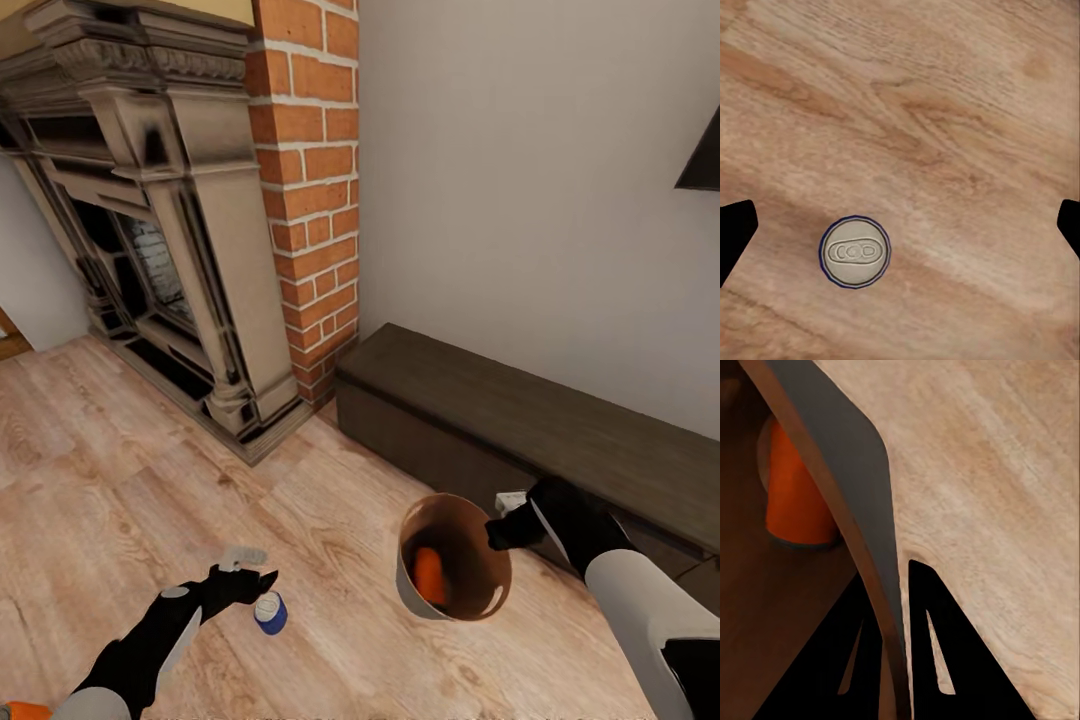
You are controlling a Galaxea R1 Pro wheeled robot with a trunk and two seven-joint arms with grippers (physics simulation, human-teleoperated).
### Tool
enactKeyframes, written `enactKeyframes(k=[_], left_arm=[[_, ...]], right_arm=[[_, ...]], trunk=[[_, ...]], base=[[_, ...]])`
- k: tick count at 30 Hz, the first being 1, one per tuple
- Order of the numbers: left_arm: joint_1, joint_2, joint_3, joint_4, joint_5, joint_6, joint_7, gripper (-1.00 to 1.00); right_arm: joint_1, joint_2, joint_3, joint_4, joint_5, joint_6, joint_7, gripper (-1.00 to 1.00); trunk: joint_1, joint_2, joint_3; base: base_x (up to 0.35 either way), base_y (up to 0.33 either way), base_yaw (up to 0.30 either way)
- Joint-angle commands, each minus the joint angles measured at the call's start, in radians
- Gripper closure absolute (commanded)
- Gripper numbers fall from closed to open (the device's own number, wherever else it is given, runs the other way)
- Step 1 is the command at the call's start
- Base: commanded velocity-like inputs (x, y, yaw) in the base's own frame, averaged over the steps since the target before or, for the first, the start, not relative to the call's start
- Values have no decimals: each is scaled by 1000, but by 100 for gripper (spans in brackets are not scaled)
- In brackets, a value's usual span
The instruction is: Put the three can of soda from the living room inside the tash can in the kitchen.
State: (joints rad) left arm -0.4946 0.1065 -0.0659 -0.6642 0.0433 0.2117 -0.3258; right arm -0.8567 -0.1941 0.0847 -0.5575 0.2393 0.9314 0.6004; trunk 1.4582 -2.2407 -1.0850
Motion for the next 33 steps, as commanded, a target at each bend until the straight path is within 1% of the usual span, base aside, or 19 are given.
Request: enactKeyframes(k=[1, 5, 11, 14, 17, 20, 24, 29, 33], left_arm=[[-1, -2, 0, 0, 0, 1, 3, -100], [-2, -8, 1, 0, 2, -5, 13, -100], [0, -6, 2, 0, 4, -20, 17, -100], [0, -6, 2, 1, 4, -25, 18, -100], [1, -7, 2, 1, 4, -39, 22, -100], [1, -7, 2, 1, 3, -58, 34, -100], [1, -6, 1, 1, 4, -63, 38, -100], [3, -4, 1, -2, 6, -64, 36, -100], [3, -4, 6, -1, 6, -63, 31, -100]], right_arm=[[-1, 0, -2, -2, -24, 19, 4, 100], [-4, 1, 1, -7, -22, 66, 5, 100], [-15, 4, 2, -7, -20, 81, 4, 100], [-40, 4, 3, -8, -19, 112, 4, 100], [-62, 4, 5, -8, -18, 116, 5, 100], [-95, 5, 27, -8, -18, 116, 5, 100], [-111, 7, 42, -7, -18, 116, 6, 100], [-117, 12, 51, -6, -17, 116, 6, 100], [-117, 13, 53, -6, -17, 116, 6, 100]], trunk=[[4, -7, -5], [19, -35, -23], [42, -77, -51], [54, -98, -65], [65, -119, -79], [77, -140, -93], [92, -168, -112], [92, -168, -120], [92, -168, -126]], base=[[0, 0, 0], [0, 0, 0], [0, 0, 0], [0, 0, 0], [0, 0, 0], [0, 0, 0], [0, 0, 0], [9, 0, 0], [175, 0, 0]])
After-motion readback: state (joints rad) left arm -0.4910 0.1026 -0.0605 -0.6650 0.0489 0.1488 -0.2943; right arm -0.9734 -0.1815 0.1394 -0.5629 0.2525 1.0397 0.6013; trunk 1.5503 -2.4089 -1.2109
